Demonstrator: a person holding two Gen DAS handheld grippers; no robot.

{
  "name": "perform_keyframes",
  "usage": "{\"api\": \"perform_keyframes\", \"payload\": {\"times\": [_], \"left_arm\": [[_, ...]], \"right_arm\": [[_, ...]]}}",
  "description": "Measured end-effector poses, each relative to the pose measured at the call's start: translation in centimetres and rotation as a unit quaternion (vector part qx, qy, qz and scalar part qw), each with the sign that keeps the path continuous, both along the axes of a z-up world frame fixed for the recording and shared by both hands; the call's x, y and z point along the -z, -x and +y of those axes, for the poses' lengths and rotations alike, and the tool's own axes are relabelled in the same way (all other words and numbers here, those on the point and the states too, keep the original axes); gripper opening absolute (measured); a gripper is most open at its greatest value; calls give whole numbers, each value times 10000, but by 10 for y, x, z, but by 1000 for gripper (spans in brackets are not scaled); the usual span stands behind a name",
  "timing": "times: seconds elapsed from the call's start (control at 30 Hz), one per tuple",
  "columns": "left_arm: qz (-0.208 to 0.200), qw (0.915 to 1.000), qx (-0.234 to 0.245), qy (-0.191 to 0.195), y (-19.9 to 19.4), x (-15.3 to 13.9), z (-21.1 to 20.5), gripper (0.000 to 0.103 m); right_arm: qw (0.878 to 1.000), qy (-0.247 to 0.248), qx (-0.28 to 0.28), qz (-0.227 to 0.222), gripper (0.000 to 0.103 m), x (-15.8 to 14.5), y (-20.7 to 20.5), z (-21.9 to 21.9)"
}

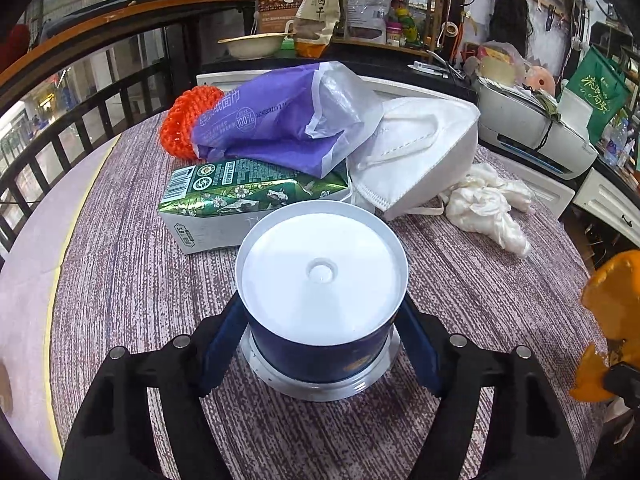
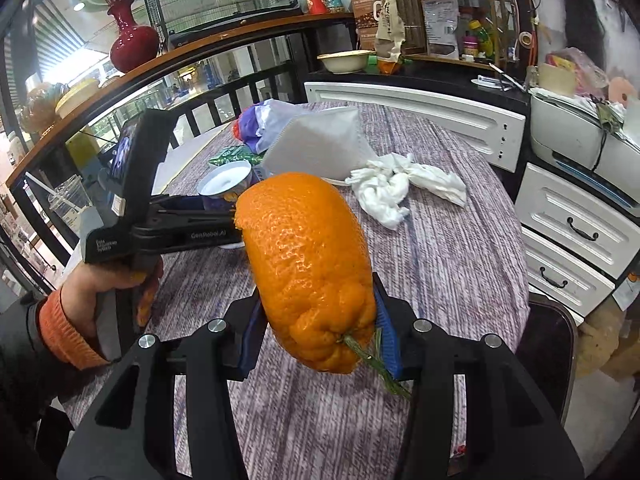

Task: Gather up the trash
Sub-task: 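Grasp the blue cup with the left gripper while the right grasps the orange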

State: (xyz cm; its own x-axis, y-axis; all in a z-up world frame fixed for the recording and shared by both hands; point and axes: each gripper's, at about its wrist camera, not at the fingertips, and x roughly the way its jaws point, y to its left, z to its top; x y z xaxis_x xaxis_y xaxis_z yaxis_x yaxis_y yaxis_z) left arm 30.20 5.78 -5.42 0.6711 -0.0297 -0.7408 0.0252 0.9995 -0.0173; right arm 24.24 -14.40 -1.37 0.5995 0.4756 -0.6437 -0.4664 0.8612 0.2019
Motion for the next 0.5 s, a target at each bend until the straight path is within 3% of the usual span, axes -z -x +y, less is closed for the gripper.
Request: {"api": "perform_keyframes", "payload": {"times": [0.23,0.5], "left_arm": [[-28,9999,129,-64,15,-7,-6,71],[-502,9979,399,41,67,-40,-22,71]], "right_arm": [[9998,-153,123,60,48,5,7,-18],[9991,-237,337,64,48,9,23,-44]]}}
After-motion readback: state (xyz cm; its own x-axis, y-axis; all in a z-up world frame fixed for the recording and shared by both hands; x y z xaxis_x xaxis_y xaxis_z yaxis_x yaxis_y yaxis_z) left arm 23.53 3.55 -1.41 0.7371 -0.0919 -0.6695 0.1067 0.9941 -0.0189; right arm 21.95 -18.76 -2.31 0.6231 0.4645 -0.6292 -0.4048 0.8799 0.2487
